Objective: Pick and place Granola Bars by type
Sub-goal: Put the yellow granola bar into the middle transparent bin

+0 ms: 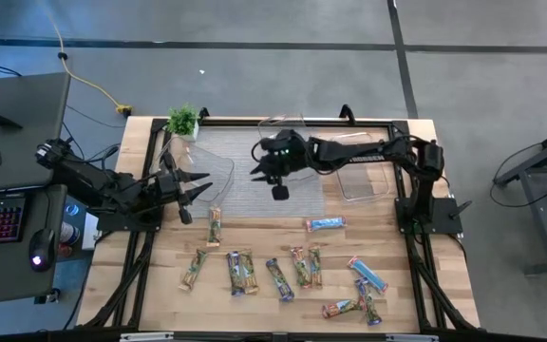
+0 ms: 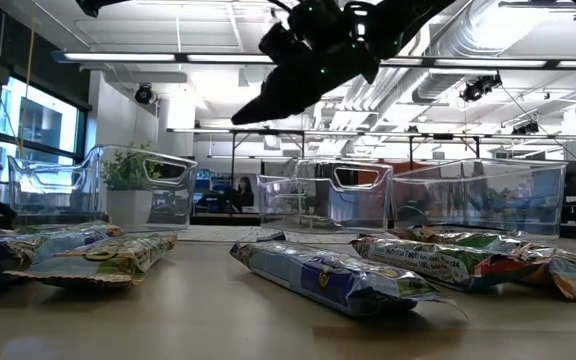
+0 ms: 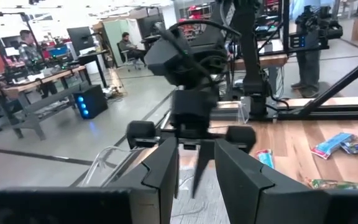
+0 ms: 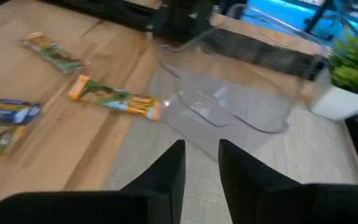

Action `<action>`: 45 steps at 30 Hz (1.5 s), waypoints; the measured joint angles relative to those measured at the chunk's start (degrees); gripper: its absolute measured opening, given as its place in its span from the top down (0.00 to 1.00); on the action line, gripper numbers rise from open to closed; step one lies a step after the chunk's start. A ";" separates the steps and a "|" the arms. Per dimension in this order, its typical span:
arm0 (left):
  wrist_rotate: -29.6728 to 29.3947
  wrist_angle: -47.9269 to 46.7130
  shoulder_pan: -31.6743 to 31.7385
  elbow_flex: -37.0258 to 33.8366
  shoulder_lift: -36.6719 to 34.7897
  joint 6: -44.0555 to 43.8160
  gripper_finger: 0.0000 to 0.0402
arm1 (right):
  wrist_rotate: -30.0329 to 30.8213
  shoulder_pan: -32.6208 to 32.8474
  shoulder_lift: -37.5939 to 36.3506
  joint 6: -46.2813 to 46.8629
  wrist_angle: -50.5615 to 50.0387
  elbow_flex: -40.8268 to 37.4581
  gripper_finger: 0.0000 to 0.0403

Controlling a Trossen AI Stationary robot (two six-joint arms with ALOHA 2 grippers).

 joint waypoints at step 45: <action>8.34 -9.99 0.00 -0.01 0.77 -11.40 0.74 | -5.85 27.66 16.68 -4.39 14.43 3.22 0.45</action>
